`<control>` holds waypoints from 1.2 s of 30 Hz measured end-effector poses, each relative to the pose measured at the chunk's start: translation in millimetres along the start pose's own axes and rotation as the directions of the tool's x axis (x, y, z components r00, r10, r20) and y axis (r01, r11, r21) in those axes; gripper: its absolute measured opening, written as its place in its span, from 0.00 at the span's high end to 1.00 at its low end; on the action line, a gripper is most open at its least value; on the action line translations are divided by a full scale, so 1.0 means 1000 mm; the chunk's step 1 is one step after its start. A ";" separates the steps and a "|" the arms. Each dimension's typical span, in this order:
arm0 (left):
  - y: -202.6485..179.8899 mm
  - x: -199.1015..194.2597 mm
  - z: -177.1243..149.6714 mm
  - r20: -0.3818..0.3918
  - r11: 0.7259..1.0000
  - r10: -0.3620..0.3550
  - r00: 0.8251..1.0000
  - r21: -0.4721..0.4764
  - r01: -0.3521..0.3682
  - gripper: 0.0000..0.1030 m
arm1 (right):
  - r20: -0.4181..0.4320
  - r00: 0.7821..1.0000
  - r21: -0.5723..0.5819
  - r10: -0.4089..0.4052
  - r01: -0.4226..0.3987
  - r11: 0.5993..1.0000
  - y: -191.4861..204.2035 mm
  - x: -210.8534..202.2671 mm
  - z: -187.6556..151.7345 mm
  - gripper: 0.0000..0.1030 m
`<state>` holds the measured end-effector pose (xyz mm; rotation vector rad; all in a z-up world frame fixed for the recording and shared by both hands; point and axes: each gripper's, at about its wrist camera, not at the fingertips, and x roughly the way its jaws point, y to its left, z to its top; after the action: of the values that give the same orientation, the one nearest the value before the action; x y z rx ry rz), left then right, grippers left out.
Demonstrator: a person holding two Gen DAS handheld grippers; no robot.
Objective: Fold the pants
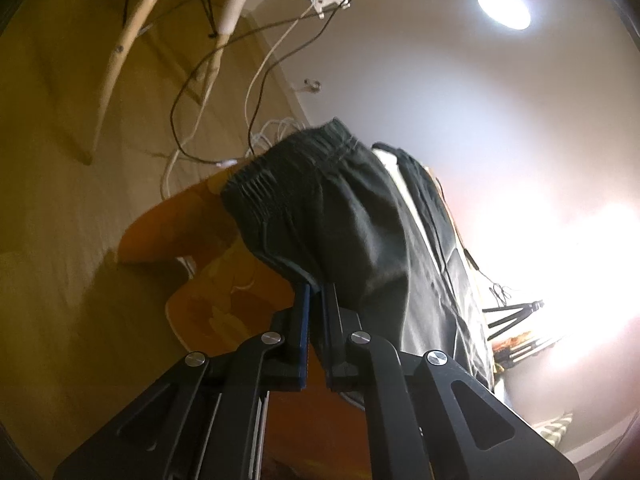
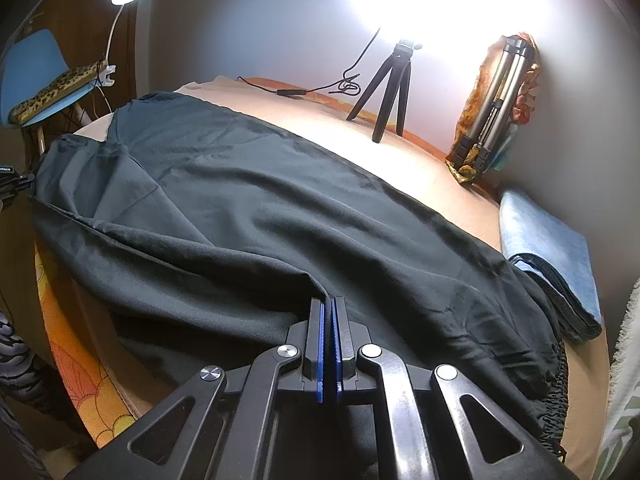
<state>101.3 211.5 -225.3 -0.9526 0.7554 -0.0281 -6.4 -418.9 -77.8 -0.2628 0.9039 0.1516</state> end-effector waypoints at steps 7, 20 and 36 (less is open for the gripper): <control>0.014 0.010 -0.006 -0.004 0.999 -0.033 0.999 -0.044 0.032 0.78 | -0.002 1.000 -0.004 -0.001 0.001 1.000 0.001 0.001 0.001 0.99; 0.037 0.027 -0.012 0.052 0.970 -0.146 0.988 -0.187 0.153 0.75 | -0.023 1.000 -0.016 -0.012 0.012 1.000 0.005 0.010 0.000 0.99; -0.045 -0.041 0.028 0.150 0.984 -0.180 0.972 0.028 0.178 0.99 | 0.069 0.997 -0.006 -0.043 0.044 0.999 -0.001 -0.024 0.008 0.99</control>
<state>100.4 218.6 -158.9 -0.9954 0.5263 -0.1170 -14.8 -417.9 -54.0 -0.2825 0.8284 0.1229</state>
